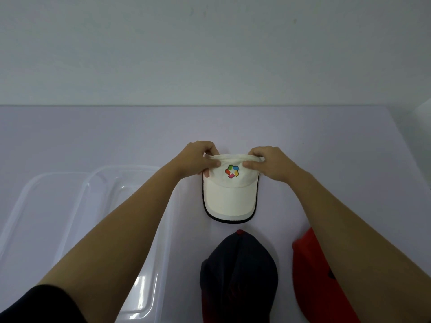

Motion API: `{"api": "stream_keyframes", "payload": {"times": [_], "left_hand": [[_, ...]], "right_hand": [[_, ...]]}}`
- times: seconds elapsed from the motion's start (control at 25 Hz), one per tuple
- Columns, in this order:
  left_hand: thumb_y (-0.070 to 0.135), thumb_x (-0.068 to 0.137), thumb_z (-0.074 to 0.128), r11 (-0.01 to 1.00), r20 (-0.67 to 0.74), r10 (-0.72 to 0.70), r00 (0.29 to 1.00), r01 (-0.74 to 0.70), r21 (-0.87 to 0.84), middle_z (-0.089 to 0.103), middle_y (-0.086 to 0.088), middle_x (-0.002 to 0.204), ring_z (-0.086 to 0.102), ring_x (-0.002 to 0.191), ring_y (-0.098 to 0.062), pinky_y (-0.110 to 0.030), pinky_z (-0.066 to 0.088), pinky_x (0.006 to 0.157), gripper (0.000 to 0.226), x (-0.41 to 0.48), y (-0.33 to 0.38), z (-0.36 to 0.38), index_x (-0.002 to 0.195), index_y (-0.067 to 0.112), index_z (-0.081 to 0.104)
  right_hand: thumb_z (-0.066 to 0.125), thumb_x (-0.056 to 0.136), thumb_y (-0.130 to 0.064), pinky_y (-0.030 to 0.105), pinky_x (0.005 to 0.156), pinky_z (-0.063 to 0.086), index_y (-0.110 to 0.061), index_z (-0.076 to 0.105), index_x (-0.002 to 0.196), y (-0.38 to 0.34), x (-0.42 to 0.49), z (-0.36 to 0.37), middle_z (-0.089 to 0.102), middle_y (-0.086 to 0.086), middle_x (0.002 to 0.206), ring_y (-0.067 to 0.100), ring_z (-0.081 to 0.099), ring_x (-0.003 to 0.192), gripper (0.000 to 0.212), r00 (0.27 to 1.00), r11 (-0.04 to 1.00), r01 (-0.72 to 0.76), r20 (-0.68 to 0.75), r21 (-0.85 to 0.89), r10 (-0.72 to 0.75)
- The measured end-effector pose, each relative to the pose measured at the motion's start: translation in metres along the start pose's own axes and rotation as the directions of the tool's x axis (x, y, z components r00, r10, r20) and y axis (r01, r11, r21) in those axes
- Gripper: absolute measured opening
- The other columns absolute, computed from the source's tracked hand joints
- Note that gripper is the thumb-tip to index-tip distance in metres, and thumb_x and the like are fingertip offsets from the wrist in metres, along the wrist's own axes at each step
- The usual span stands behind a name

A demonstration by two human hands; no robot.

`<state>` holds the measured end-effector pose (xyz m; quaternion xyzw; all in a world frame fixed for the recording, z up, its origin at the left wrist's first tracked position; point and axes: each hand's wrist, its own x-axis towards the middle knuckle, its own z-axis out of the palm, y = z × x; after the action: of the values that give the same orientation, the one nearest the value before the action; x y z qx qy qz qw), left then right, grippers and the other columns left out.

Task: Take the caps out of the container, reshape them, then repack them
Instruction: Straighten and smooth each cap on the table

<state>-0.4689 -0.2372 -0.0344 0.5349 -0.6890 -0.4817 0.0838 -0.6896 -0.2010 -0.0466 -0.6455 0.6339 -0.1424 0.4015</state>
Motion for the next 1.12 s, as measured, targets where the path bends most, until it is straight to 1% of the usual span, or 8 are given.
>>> {"api": "stream_keyframes", "payload": {"times": [0.12, 0.32, 0.52, 0.6, 0.76, 0.88, 1.0, 1.12], "left_hand": [[0.020, 0.083, 0.069, 1.000, -0.006, -0.009, 1.000, 0.010, 0.018, 0.060, 0.006, 0.086, 0.059, 0.043, -0.002, -0.012, 0.040, 0.040, 0.013, 0.000, -0.002, -0.002, 0.091, 0.014, 0.059], [0.019, 0.087, 0.064, 1.000, 0.069, 0.021, 0.997, -0.022, 0.006, 0.066, 0.000, 0.101, 0.061, 0.046, -0.005, -0.011, 0.040, 0.040, 0.020, 0.006, 0.017, 0.007, 0.106, 0.015, 0.062], [0.024, 0.085, 0.067, 0.999, -0.027, -0.028, 0.999, 0.027, -0.023, 0.066, -0.003, 0.094, 0.062, 0.045, -0.006, -0.012, 0.044, 0.041, 0.022, 0.005, 0.017, 0.010, 0.101, 0.010, 0.060], [0.026, 0.086, 0.064, 0.987, -0.109, -0.080, 0.991, 0.064, -0.149, 0.061, 0.002, 0.103, 0.064, 0.052, -0.010, -0.015, 0.045, 0.045, 0.026, -0.002, 0.007, -0.001, 0.109, 0.016, 0.058], [0.010, 0.090, 0.045, 0.875, -0.235, -0.261, 0.936, 0.126, -0.468, 0.061, -0.004, 0.102, 0.060, 0.056, -0.013, -0.019, 0.041, 0.050, 0.024, -0.016, -0.014, -0.006, 0.108, 0.016, 0.061], [0.012, 0.094, 0.045, 0.852, -0.182, -0.243, 0.953, 0.120, -0.509, 0.064, -0.008, 0.086, 0.062, 0.061, -0.011, -0.017, 0.046, 0.054, 0.024, -0.017, -0.019, 0.016, 0.112, 0.011, 0.061], [0.017, 0.098, 0.044, 0.858, -0.265, -0.215, 0.940, 0.053, -0.510, 0.062, -0.006, 0.080, 0.061, 0.060, -0.011, -0.013, 0.046, 0.052, 0.021, -0.012, -0.019, 0.029, 0.110, 0.008, 0.058], [0.021, 0.099, 0.039, 0.915, -0.351, -0.192, 0.917, 0.038, -0.403, 0.055, -0.002, 0.073, 0.050, 0.058, -0.010, -0.017, 0.043, 0.049, 0.018, -0.013, -0.020, 0.036, 0.098, 0.010, 0.053]], "right_hand": [[0.064, 0.085, -0.037, 0.029, 0.069, 0.041, -0.016, 0.063, 0.087, 0.004, 0.003, -0.003, 0.058, 0.001, 0.087, 0.019, 0.054, 0.081, 0.021, 1.000, 0.994, -0.016, -0.005, -0.106, 0.016], [0.064, 0.086, -0.023, 0.029, 0.076, 0.046, -0.020, 0.064, 0.100, -0.005, 0.005, 0.006, 0.061, -0.002, 0.098, 0.018, 0.057, 0.090, 0.015, 1.000, 0.996, 0.030, -0.005, 0.078, -0.029], [0.064, 0.083, -0.041, 0.031, 0.079, 0.043, -0.014, 0.064, 0.103, -0.002, 0.009, 0.006, 0.055, 0.000, 0.100, 0.016, 0.052, 0.092, 0.034, 0.997, 0.989, -0.031, -0.071, -0.147, 0.021], [0.061, 0.086, -0.041, 0.027, 0.084, 0.042, -0.018, 0.057, 0.120, 0.008, 0.001, 0.007, 0.051, -0.005, 0.113, 0.012, 0.051, 0.096, 0.041, 0.994, 0.998, -0.053, -0.090, 0.042, 0.057], [0.048, 0.095, -0.030, 0.017, 0.060, 0.046, -0.020, 0.054, 0.124, 0.019, -0.015, 0.023, 0.056, -0.007, 0.116, 0.003, 0.053, 0.062, 0.031, 0.978, 0.896, -0.104, -0.118, 0.431, 0.171], [0.045, 0.097, -0.027, 0.019, 0.059, 0.046, -0.018, 0.057, 0.112, 0.016, -0.012, 0.037, 0.058, -0.007, 0.099, 0.002, 0.050, 0.059, 0.021, 0.972, 0.852, -0.068, -0.160, 0.520, 0.175], [0.044, 0.097, -0.030, 0.024, 0.071, 0.046, -0.020, 0.055, 0.103, 0.018, -0.006, 0.045, 0.057, -0.010, 0.096, 0.008, 0.054, 0.081, 0.016, 0.957, 0.810, -0.059, -0.198, 0.583, 0.212], [0.044, 0.097, -0.035, 0.024, 0.069, 0.044, -0.019, 0.056, 0.101, 0.022, -0.002, 0.051, 0.057, -0.005, 0.092, 0.012, 0.052, 0.082, 0.019, 0.934, 0.791, -0.071, -0.237, 0.608, 0.266]]}}
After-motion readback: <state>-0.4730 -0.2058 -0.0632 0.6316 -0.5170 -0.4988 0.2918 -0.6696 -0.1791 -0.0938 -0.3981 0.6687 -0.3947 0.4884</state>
